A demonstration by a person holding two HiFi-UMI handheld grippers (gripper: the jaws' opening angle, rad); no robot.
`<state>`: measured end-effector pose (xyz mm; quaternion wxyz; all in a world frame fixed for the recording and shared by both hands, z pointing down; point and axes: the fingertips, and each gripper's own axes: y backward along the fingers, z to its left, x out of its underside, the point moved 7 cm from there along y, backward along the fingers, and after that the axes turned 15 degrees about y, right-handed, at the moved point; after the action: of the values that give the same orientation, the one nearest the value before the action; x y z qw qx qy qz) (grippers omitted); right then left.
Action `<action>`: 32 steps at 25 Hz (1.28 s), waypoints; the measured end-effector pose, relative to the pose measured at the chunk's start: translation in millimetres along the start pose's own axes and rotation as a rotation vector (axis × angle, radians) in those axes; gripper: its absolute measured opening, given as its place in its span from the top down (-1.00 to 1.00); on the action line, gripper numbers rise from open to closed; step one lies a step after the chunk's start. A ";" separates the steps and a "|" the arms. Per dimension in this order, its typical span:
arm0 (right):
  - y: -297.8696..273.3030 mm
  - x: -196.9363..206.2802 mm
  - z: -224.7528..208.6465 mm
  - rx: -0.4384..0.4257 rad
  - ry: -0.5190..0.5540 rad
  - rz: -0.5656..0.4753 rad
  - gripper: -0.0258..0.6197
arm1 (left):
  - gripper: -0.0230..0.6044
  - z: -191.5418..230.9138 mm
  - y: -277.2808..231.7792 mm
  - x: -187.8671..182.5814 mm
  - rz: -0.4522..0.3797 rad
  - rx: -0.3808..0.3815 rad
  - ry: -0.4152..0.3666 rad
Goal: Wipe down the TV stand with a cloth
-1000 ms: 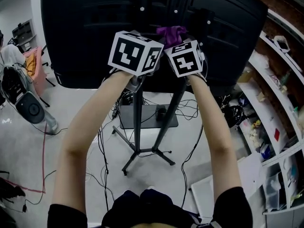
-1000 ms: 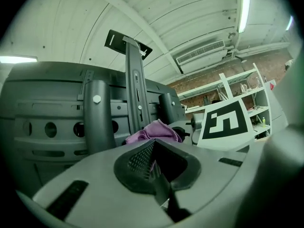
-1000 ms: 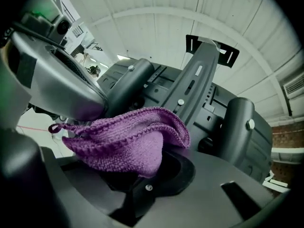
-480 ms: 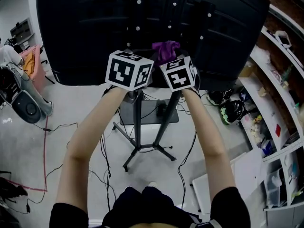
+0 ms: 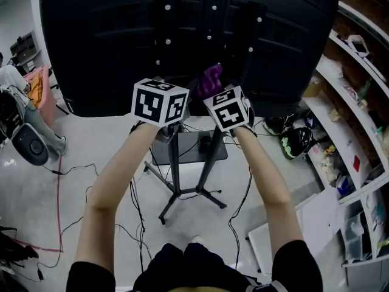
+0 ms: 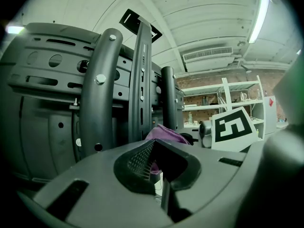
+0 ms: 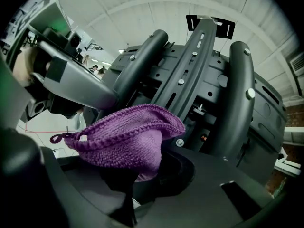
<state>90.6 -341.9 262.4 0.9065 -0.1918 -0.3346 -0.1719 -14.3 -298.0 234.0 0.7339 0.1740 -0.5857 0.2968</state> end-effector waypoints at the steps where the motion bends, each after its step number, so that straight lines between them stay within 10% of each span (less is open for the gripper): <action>1: 4.9 -1.2 -3.6 0.003 0.004 -0.009 0.72 | 0.91 0.0 0.6 -2.3 -0.002 0.002 -0.001; 19: 125.4 -95.4 -166.2 0.364 0.155 -0.235 0.72 | 0.91 -90.1 -19.2 -143.4 -0.219 0.131 -0.219; 32: 120.5 -95.7 -215.7 0.374 0.185 -0.306 0.72 | 0.91 -114.1 -67.7 -179.5 -0.276 0.131 -0.242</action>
<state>191.6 -319.6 18.4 0.9165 0.0485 -0.3012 -0.2588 90.6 -322.5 38.5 0.6789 0.3345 -0.6197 0.2076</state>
